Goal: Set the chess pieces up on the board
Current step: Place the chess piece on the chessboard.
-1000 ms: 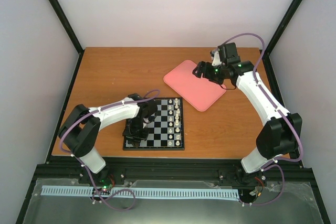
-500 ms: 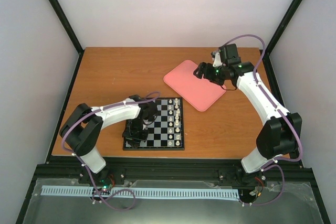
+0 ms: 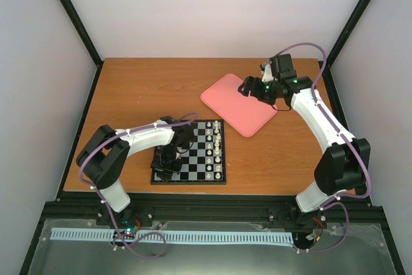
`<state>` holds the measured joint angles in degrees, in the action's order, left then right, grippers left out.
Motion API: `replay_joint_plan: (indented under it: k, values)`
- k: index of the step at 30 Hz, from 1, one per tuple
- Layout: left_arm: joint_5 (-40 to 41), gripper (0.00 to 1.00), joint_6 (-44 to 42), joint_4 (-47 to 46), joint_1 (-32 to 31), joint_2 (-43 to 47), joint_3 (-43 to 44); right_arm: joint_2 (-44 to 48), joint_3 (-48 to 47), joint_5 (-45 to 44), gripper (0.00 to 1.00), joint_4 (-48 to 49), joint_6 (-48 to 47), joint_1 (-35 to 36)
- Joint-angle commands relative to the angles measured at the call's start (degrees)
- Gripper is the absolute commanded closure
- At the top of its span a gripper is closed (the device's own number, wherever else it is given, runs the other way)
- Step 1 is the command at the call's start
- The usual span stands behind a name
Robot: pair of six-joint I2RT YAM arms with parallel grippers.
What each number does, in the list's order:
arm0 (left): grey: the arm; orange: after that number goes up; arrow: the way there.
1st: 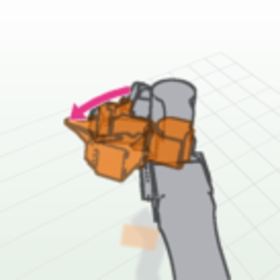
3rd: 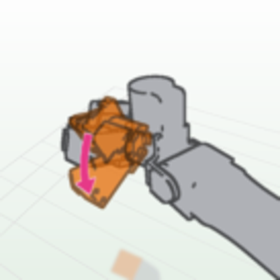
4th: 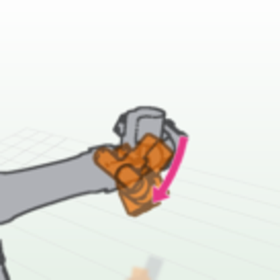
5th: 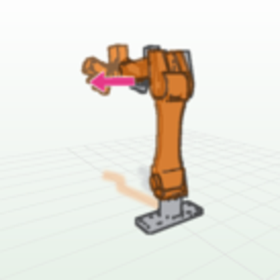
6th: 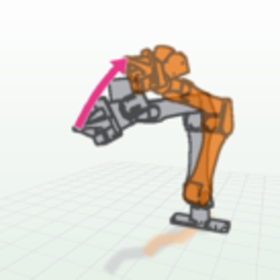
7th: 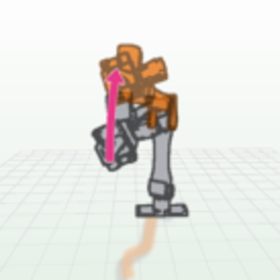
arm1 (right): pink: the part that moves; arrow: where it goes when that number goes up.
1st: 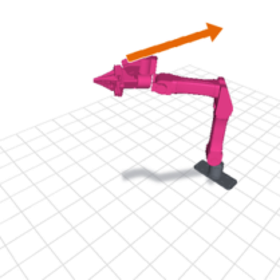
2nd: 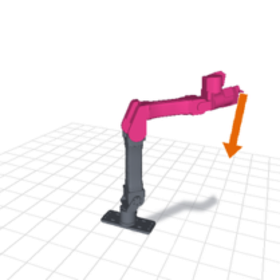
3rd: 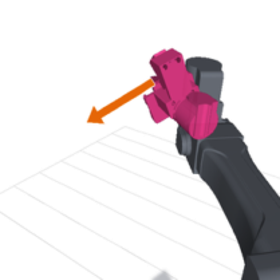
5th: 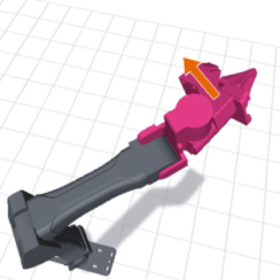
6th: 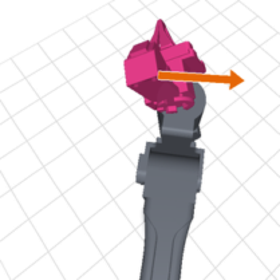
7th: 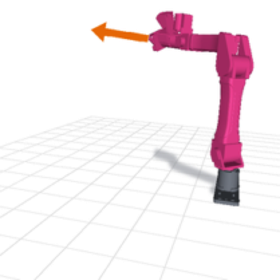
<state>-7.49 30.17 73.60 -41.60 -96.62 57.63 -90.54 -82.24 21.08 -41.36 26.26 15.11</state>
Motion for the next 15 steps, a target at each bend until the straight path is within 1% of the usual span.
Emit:
replay_joint_plan:
  k: [1, 7, 15]
  values:
    - [1.8, 0.99, -1.1, -1.6, -0.7, -1.5, 1.9, 1.1, 0.5, 0.4, 0.00, 0.8, -0.9, -0.6]
    - [3.3, 0.99, -1.6, -0.6, -0.6, -2.4, 3.7, 0.7, 0.4, 0.8, 0.00, 0.8, -1.0, -0.9]
    - [3.7, 0.99, -1.7, -0.5, -0.7, -2.6, 3.0, 0.5, 0.5, 1.0, 0.00, 0.9, -1.1, -1.0]
